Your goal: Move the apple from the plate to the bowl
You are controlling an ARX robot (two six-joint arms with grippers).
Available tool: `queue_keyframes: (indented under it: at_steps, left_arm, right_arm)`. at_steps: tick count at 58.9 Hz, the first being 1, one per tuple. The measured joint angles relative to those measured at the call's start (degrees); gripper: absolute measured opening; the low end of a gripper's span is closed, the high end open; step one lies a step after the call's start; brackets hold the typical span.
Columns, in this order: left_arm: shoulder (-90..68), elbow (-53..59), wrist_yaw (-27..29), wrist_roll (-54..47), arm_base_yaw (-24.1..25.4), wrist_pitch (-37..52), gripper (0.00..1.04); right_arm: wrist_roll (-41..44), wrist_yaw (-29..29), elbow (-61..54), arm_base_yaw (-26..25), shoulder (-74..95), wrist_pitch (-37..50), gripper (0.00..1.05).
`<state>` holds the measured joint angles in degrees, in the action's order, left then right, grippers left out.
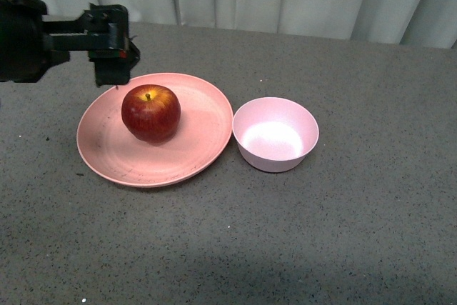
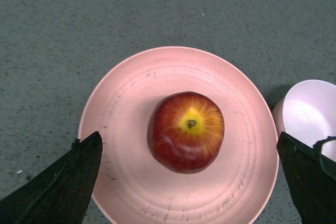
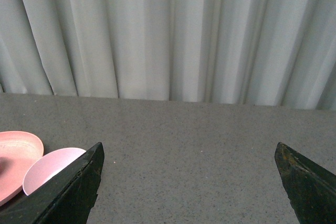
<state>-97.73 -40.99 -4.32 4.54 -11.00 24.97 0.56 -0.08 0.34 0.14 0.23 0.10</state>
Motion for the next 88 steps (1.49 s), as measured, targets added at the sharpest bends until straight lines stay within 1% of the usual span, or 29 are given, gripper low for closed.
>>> queue_keyframes:
  at_steps: [18,22,58,61,66,70,75,80,88]
  left_arm:
    - [-7.2,-5.4,-1.0,0.5,-3.4,-2.9,0.98]
    - [-8.9,-6.2,-0.1,0.3,-3.8,-3.0,0.98]
    - [-20.5,-13.3,2.3,-1.2,-3.0,-4.7,0.98]
    - [-20.8,-13.6,2.3,-1.2,-3.0,-4.7,0.95]
    - [-20.9,-13.8,2.2,-1.2,-3.0,-4.7,0.78]
    - [-20.9,-13.8,2.3,-1.2,-3.3,-4.7,0.71]
    - [-20.4,-13.8,2.4,-1.3,-3.9,-4.7,0.69]
    - [-18.8,-13.7,1.5,-1.0,-5.6,-4.8,0.68]
    - [-15.2,-15.3,1.0,0.4,-10.6,-5.4,0.68]
  right_arm:
    - [0.0,0.0,0.0,0.0,0.0,0.0,0.95]
    - [0.0,0.0,0.0,0.0,0.0,0.0,0.95]
    - [0.0,0.0,0.0,0.0,0.0,0.0,0.95]
    - [0.0,0.0,0.0,0.0,0.0,0.0,0.95]
    - [0.0,0.0,0.0,0.0,0.0,0.0,0.95]
    - [0.0,0.0,0.0,0.0,0.0,0.0,0.95]
    - [0.0,0.0,0.0,0.0,0.0,0.0,0.95]
    - [0.0,0.0,0.0,0.0,0.0,0.0,0.95]
    - [0.0,0.0,0.0,0.0,0.0,0.0,0.95]
